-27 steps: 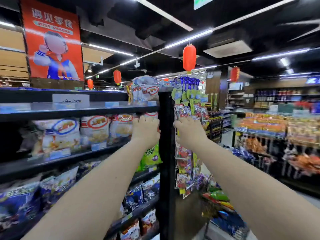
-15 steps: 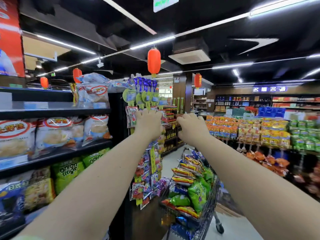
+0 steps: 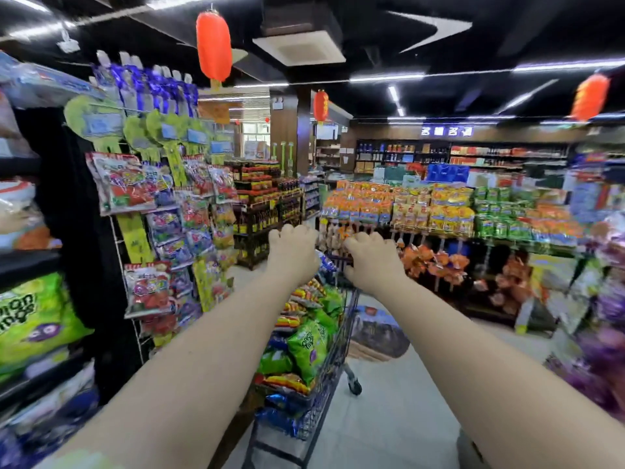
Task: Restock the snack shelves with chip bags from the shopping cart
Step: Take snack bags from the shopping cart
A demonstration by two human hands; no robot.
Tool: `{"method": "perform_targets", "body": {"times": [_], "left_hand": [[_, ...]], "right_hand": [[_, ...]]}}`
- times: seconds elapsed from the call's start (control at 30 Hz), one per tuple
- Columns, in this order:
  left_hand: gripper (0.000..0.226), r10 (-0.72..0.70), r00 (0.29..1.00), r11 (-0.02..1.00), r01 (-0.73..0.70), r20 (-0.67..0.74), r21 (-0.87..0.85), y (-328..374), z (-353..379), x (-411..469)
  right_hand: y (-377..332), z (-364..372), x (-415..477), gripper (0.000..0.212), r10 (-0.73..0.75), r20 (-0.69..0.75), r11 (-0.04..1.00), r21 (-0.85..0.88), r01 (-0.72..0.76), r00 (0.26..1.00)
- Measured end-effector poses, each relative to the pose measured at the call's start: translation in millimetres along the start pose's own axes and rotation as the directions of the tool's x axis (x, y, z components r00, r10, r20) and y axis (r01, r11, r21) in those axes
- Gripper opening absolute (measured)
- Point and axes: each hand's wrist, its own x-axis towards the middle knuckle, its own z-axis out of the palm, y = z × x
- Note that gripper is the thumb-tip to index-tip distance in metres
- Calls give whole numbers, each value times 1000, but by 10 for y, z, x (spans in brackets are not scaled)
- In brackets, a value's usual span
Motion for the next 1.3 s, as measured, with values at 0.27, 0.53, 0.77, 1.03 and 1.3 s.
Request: {"method": "perform_targets", "body": {"times": [0.27, 0.53, 0.77, 1.03, 1.3], "left_hand": [[31, 52, 993, 991, -38, 104, -129, 221, 1383, 525], [28, 125, 968, 973, -76, 219, -218, 61, 2787, 1027], [30, 74, 937, 974, 6, 342, -228, 55, 3878, 1410], [30, -150, 892, 946, 254, 427, -199, 178, 4890, 1877], [35, -577, 712, 736, 666, 400, -124, 246, 5264, 2309]], "right_hand": [[264, 1211, 489, 38, 95, 87, 995, 25, -97, 992], [375, 2414, 1227, 32, 153, 133, 981, 98, -167, 979], [548, 3464, 1781, 34, 158, 194, 961, 196, -196, 968], [987, 4609, 2526, 44, 4, 283, 950, 299, -92, 959], [1437, 5455, 3339, 44, -324, 334, 769, 638, 42, 885]]}}
